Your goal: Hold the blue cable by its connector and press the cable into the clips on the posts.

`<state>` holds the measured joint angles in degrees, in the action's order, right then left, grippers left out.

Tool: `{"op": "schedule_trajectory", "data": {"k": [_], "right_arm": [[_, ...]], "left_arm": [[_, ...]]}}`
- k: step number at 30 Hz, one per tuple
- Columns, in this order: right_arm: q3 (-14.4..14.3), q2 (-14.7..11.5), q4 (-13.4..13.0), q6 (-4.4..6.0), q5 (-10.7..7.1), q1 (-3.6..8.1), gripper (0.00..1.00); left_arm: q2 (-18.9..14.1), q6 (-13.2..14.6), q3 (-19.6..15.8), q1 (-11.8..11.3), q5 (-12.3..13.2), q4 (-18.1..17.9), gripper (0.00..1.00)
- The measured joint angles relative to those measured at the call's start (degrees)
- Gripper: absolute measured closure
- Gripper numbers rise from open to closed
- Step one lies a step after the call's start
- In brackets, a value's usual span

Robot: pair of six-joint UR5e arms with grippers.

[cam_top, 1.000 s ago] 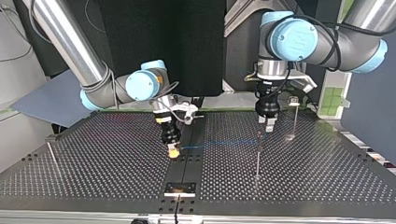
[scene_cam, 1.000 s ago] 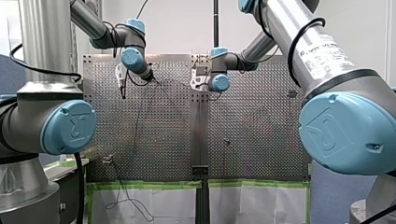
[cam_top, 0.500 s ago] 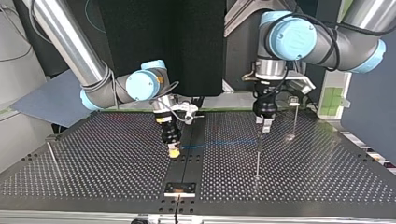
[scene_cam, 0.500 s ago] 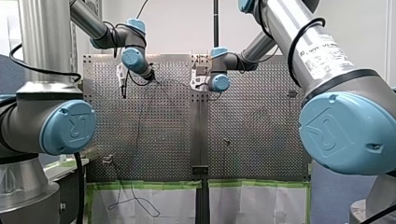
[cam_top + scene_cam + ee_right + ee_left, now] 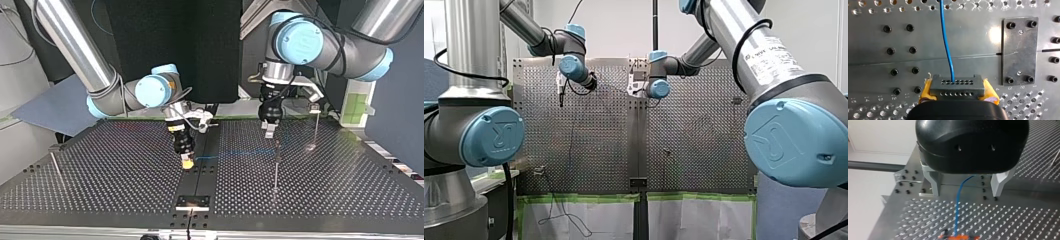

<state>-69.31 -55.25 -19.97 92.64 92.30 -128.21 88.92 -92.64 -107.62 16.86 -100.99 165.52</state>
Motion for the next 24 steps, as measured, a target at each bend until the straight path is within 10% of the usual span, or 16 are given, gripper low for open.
{"op": "schedule_trajectory", "data": {"k": [24], "right_arm": [[0.0,0.08,-0.34,0.1,-0.6,-0.07,1.0]], "left_arm": [[8.46,-1.58,11.44,4.61,-6.78,2.23,0.0]]}}
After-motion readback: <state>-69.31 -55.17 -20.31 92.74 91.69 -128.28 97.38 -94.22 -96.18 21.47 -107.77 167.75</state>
